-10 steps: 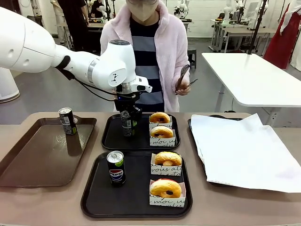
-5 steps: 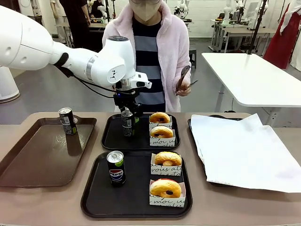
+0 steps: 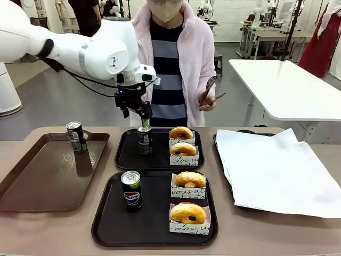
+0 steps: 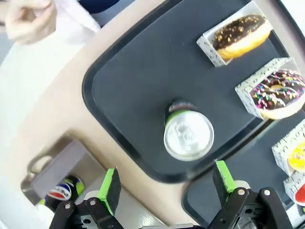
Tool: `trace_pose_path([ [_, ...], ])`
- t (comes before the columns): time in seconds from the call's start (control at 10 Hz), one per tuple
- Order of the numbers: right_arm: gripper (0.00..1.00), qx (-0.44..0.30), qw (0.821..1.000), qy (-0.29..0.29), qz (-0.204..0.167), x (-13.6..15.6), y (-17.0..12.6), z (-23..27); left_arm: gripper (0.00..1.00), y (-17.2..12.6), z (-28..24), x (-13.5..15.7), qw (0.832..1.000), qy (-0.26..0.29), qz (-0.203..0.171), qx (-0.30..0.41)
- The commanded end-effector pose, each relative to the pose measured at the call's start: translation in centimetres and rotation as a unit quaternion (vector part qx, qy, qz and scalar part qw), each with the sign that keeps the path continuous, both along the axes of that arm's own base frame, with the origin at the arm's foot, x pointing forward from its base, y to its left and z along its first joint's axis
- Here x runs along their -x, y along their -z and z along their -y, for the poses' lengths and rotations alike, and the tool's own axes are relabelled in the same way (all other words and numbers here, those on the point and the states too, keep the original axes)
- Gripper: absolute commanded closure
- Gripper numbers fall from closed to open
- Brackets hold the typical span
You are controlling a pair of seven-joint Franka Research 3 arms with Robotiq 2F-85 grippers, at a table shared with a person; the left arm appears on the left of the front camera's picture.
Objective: Set up donuts and drinks on trays.
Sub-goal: Pick up one Pepsi coke from the Handle tray and place it on the Flat Tray without a Pepsi coke.
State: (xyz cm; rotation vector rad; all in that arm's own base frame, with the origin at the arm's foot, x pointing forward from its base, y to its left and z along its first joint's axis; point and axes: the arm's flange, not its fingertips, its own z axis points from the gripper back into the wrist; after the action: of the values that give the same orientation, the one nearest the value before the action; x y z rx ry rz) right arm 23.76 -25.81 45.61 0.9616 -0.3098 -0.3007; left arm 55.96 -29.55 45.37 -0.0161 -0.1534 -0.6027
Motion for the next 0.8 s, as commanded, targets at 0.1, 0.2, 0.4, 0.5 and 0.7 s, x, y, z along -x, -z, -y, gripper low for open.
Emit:
trace_pose_path([
  [0.1, 0.0, -0.002, 1.0, -0.002, -0.005, 0.2, -0.1, 0.0, 0.0, -0.4, -3.6, 2.6, 0.997, -0.029, -0.063, 0.046],
  [0.2, 0.0, -0.002, 1.0, -0.002, -0.005, 0.2, -0.1, 0.0, 0.0, -0.4, -4.4, 2.5, 0.996, -0.032, -0.073, 0.045],
  [0.4, 0.0, -0.002, 1.0, -0.002, -0.005, 0.2, -0.1, 0.0, 0.0, -0.6, -3.1, 2.0, 0.997, -0.035, -0.059, 0.036],
  [0.5, 0.0, -0.002, 1.0, -0.002, -0.005, 0.2, -0.1, 0.0, 0.0, -0.6, -3.1, 2.0, 0.997, -0.035, -0.059, 0.036],
  [0.7, 0.0, -0.002, 1.0, -0.002, -0.005, 0.2, -0.1, 0.0, 0.0, -0.5, -3.9, 2.3, 0.996, -0.04, -0.069, 0.036],
])
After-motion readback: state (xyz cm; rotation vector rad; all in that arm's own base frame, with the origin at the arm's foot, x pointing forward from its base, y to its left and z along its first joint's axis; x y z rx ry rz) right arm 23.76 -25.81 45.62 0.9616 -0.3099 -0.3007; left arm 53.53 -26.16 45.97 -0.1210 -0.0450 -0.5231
